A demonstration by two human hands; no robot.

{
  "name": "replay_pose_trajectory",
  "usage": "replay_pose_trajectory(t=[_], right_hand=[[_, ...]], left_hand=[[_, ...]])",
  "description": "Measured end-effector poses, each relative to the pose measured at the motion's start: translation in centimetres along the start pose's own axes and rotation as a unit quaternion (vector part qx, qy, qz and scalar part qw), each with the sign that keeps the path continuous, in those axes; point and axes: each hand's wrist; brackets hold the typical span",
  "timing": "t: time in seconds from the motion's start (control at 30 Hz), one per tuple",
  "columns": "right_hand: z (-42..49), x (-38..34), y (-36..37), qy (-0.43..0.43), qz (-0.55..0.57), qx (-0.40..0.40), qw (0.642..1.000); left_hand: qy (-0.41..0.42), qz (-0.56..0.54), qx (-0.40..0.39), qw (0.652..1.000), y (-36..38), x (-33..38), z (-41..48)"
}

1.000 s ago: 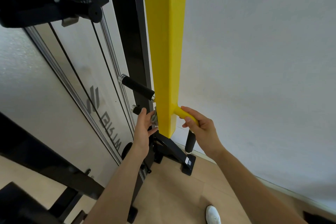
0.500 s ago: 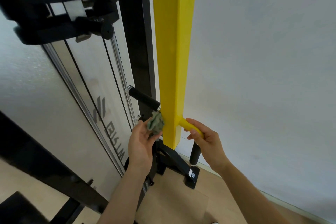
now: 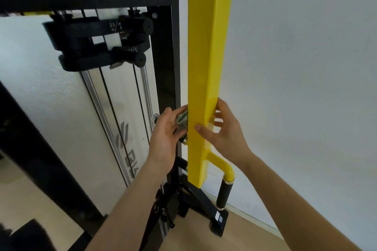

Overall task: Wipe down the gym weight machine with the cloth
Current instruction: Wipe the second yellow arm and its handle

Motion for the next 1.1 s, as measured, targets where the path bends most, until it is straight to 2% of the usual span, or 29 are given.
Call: replay_pose_trajectory(t=[0.23,0.4,0.5,0.67,1.0,1.1], right_hand=[[-0.2,-0.3,0.0,-0.003,0.048,-0.024,0.999],[-0.3,-0.1,0.3,-0.002,0.054,-0.012,0.998],[-0.4,0.0,0.4,-0.004,0.055,-0.009,0.998],[-0.2,0.1,0.5,-0.009,0.047,-0.007,0.999],[0.5,0.6,0.4,0.003,0.040,-0.016,0.999],[0.5,0.5,0.3,0.003,0.029,-0.021,0.999]], left_hand=[[0.028,0.000,-0.047,0.999,0.0,1.6,0.0],[-0.053,0.114,-0.017,0.992,-1.9,-0.6,0.1],[-0.079,0.146,-0.013,0.986,-2.5,-1.0,0.3],[-0.036,0.080,-0.004,0.996,-1.3,1.2,0.3],[0.096,-0.045,-0.081,0.991,2.4,9.2,1.4],[0.123,-0.033,-0.085,0.988,3.1,10.0,1.4]])
Point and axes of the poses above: each hand's wrist, its own z-axis towards the middle knuckle, its own y-axis out of the palm, x = y × z, and after that the axes turned 8 degrees about x, right-handed
